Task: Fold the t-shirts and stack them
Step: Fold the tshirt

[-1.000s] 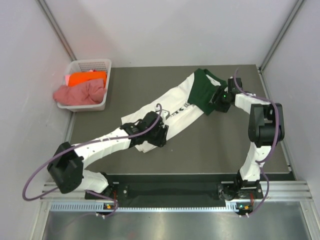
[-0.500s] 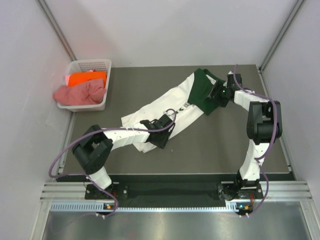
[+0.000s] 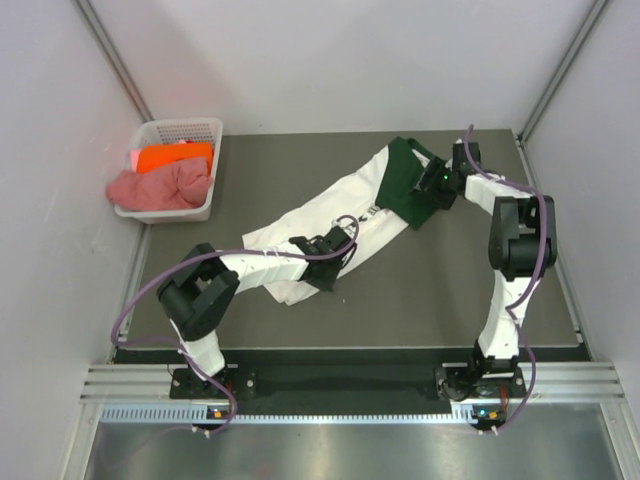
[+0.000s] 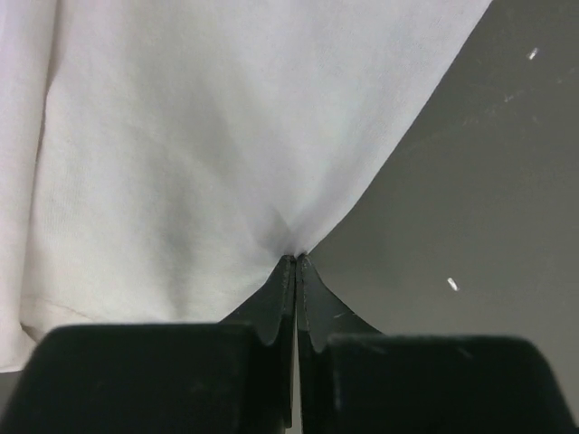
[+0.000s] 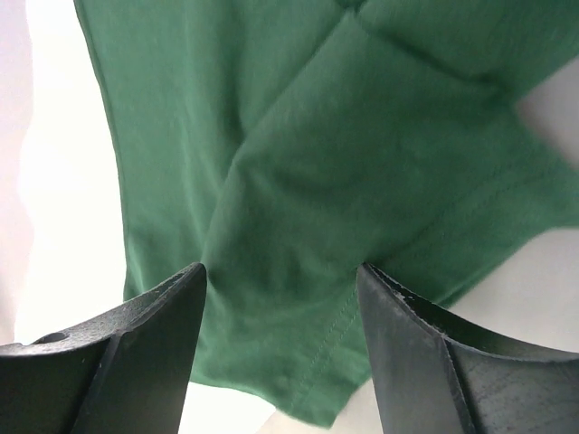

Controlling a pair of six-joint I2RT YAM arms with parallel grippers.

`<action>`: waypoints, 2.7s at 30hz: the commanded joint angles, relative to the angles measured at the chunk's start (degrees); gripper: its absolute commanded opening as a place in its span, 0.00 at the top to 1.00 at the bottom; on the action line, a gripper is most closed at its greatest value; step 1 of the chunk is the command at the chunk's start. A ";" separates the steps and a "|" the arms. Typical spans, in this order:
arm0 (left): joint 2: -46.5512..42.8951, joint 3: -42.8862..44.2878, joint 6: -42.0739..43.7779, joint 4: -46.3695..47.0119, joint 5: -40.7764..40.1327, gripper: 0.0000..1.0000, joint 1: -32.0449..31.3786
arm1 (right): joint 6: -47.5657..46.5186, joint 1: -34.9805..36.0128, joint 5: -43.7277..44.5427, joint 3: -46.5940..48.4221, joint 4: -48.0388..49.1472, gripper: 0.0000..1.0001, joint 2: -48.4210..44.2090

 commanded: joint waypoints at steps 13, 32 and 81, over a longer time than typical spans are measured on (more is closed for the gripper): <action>6.99 7.36 -13.02 9.12 18.43 1.00 -11.01 | -1.09 -3.67 1.64 12.17 -6.18 0.32 8.28; -4.05 15.67 -20.24 10.89 12.81 0.26 -19.11 | -4.34 -5.69 3.66 5.52 -7.34 0.18 -3.13; -35.44 -25.04 -18.66 12.74 22.03 0.02 23.87 | -5.83 1.51 1.81 22.14 -10.52 0.00 -1.88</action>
